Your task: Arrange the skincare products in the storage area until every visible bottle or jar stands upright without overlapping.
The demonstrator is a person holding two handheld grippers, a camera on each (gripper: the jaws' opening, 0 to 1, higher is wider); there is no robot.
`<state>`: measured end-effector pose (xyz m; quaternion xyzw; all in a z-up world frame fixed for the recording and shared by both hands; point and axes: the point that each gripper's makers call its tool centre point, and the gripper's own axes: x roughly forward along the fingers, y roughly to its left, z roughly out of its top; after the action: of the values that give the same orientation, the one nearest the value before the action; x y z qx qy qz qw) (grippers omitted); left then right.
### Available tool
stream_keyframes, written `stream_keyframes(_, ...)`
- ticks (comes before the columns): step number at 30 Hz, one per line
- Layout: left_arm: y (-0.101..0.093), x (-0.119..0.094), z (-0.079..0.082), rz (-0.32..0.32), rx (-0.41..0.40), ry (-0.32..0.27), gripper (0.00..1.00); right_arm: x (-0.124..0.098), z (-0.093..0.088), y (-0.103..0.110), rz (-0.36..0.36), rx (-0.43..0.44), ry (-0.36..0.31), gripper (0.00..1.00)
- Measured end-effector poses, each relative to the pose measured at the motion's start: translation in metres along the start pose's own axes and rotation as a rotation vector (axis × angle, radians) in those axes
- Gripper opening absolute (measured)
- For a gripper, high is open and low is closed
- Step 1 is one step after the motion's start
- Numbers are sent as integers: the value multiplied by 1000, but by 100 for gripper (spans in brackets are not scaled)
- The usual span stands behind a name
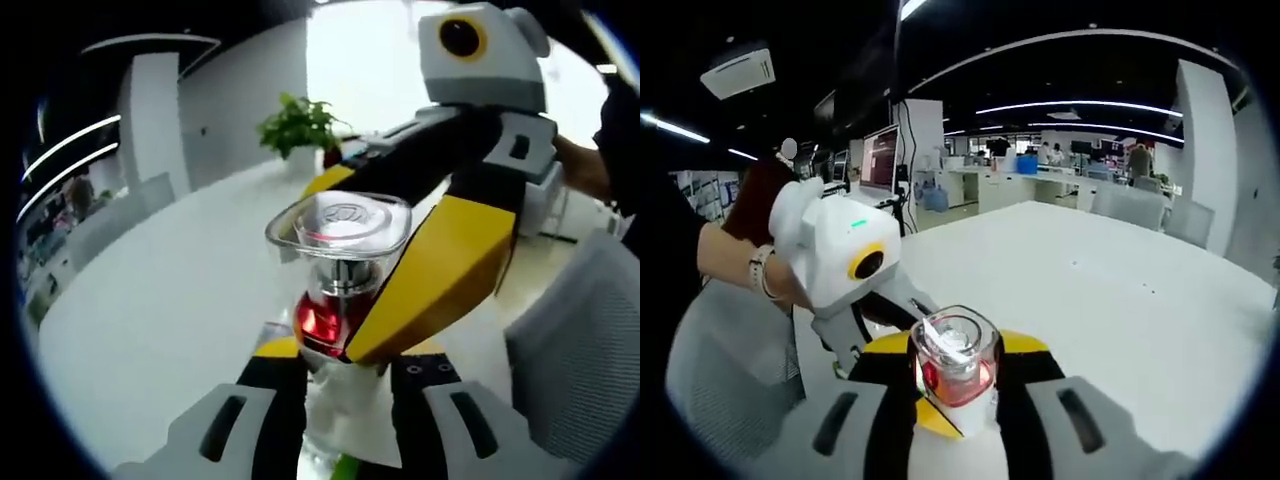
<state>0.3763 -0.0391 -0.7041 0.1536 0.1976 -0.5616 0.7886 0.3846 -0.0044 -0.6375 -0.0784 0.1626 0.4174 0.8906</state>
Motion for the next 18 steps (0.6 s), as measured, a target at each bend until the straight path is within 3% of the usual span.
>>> stream_keyframes(18,0,0,0,16,-27,-18,29,1,0,2,35,-71,-23,31)
